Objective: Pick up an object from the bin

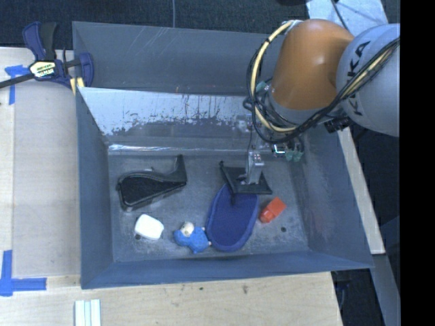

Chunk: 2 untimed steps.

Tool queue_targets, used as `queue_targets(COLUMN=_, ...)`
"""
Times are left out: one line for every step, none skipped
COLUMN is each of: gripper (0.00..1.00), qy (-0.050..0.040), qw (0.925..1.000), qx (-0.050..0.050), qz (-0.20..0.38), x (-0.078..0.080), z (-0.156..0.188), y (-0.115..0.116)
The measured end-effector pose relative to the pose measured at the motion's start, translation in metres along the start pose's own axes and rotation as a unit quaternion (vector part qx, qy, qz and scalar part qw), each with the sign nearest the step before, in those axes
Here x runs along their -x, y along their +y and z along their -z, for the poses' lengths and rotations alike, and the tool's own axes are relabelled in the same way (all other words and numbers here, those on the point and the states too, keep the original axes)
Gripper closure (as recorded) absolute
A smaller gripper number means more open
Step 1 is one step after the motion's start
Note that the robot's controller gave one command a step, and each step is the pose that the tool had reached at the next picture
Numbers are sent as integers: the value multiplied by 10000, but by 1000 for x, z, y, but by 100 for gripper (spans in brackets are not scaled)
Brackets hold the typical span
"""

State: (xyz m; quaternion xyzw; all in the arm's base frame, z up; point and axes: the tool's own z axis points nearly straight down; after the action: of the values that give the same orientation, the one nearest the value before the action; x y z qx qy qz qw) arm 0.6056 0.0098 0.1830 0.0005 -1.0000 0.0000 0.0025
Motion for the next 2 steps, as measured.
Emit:
queue_targets(gripper=0, qy=11, qw=9962, qx=13, qz=-873, x=-1, z=-114, y=-18)
queue_targets(gripper=0, qy=-10, qw=9962, qx=18, qz=-867, x=0, z=-111, y=-18)
